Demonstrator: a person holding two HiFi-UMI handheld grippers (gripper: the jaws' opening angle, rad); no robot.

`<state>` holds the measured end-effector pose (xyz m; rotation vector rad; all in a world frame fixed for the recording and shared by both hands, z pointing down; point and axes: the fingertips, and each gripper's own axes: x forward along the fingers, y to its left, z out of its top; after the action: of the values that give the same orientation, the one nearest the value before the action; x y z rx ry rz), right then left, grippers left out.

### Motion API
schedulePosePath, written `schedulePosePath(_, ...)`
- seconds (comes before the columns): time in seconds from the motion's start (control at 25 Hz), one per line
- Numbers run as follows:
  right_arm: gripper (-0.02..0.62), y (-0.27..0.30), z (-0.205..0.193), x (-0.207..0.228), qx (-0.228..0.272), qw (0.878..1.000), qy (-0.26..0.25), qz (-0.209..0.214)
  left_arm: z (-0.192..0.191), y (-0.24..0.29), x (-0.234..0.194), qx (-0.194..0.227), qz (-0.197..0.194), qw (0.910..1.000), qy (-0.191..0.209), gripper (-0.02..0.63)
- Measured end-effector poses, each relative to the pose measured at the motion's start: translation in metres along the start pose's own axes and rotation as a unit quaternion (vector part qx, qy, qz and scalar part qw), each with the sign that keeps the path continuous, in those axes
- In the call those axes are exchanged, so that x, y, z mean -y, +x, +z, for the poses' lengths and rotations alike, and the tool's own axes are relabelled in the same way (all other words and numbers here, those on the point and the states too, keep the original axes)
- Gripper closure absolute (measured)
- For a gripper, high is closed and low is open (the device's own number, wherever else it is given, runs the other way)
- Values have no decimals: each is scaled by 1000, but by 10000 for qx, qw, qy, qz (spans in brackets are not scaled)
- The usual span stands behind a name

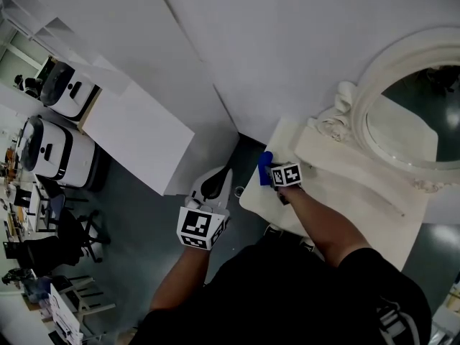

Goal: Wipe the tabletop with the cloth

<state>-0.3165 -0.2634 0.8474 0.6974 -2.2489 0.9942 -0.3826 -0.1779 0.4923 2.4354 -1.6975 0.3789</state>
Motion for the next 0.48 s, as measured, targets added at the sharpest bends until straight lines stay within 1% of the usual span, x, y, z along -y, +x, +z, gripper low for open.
schedulePosePath(0.32,557,-21,-22,36,-79,9990,225,-367,9,19,15,18,-279,9996,97,595)
schedulePosePath(0.48,557,-45,-36,57,-79,9980,325,-533,18,35,34,55,-477,9987,151,595)
